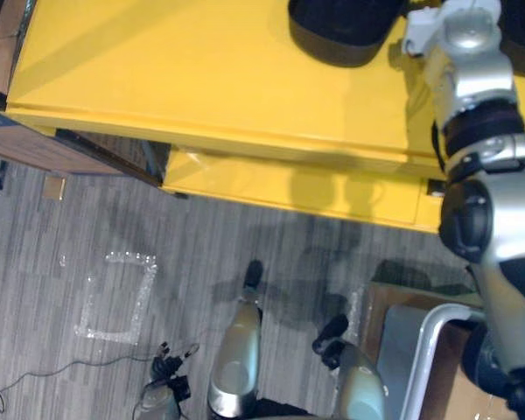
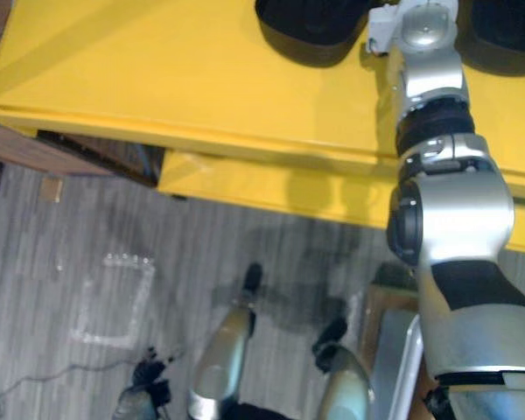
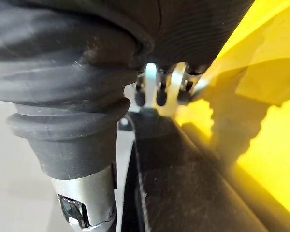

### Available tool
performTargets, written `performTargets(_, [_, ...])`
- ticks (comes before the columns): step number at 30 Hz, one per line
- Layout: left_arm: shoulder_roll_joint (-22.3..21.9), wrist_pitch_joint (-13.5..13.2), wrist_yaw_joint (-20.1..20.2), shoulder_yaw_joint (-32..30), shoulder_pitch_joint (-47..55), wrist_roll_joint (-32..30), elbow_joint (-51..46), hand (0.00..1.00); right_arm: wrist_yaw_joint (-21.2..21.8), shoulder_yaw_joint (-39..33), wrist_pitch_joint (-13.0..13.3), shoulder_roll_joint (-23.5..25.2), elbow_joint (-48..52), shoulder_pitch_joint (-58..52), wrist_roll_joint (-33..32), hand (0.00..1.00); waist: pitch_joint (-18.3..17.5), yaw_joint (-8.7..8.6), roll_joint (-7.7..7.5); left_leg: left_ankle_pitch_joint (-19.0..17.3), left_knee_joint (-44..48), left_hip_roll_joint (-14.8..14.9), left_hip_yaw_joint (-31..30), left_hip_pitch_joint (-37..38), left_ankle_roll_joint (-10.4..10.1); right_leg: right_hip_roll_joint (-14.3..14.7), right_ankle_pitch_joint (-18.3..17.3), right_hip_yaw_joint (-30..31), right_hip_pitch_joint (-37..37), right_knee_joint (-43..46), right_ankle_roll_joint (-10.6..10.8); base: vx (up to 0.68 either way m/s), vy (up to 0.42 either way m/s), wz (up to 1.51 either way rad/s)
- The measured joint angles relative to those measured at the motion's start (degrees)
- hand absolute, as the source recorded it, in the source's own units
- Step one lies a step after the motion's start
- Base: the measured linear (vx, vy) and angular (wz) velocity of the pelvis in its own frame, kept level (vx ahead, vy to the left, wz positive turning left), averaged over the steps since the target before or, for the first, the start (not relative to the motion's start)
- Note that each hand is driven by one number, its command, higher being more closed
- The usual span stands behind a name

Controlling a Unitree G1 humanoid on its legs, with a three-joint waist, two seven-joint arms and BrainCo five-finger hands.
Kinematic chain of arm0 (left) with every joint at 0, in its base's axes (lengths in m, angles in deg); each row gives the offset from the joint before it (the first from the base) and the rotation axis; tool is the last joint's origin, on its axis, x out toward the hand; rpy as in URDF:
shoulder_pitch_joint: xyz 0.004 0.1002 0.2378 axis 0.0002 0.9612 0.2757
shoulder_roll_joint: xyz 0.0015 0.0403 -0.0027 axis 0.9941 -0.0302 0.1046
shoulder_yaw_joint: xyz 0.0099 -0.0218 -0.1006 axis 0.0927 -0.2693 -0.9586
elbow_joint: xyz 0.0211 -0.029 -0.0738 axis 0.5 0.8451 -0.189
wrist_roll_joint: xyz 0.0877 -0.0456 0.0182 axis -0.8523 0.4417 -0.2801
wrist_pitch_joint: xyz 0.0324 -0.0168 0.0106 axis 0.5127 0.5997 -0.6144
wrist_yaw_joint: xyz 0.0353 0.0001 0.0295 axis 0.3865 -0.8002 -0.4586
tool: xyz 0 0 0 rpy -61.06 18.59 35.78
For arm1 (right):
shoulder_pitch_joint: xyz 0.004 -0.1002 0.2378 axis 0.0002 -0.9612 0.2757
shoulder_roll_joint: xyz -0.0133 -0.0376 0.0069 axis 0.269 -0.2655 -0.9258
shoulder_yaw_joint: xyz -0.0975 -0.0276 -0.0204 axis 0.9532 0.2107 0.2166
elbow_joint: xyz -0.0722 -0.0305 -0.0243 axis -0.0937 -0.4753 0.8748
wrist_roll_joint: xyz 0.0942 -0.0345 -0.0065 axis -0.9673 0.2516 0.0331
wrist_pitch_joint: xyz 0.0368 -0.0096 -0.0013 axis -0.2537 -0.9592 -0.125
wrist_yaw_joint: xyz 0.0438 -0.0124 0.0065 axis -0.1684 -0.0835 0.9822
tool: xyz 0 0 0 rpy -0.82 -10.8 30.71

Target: Walk over and take plastic housings, then place them on the shelf

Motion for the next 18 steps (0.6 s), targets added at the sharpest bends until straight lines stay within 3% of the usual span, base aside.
performTargets(10, [0.0,-0.9,0.1,0.5,0.2,0.1,-0.1,0.0,-0.2,0.9,-0.1,-5.3,-0.5,0.0,3.9,0.0,-0.4,0.13,0.66,0.0,0.5,-0.8,-1.6,-1.1,0.0,-1.2,-1.3,-1.5,-0.5,1.9,0.3,0.0,-0.013,0.09])
performTargets(16, [0.0,-1.0,0.2,0.6,0.6,0.1,-0.2,0.0,0.0,2.5,-0.1,-6.1,-0.5,0.0,5.2,0.0,-0.4,0.36,0.74,0.0,0.5,-1.0,-1.5,-1.1,0.0,-1.5,-1.4,-1.4,-0.7,2.0,0.3,0.0,0.0,0.0])
performTargets(18, [0.0,-1.0,0.4,2.0,0.6,0.1,-0.9,0.0,0.1,3.8,-0.1,-6.6,-0.5,0.0,5.2,0.0,-0.3,0.56,1.47,0.0,0.5,-1.0,-1.5,-1.2,0.0,-1.5,-1.4,-1.4,-0.7,2.0,0.3,-0.02,-0.005,0.0])
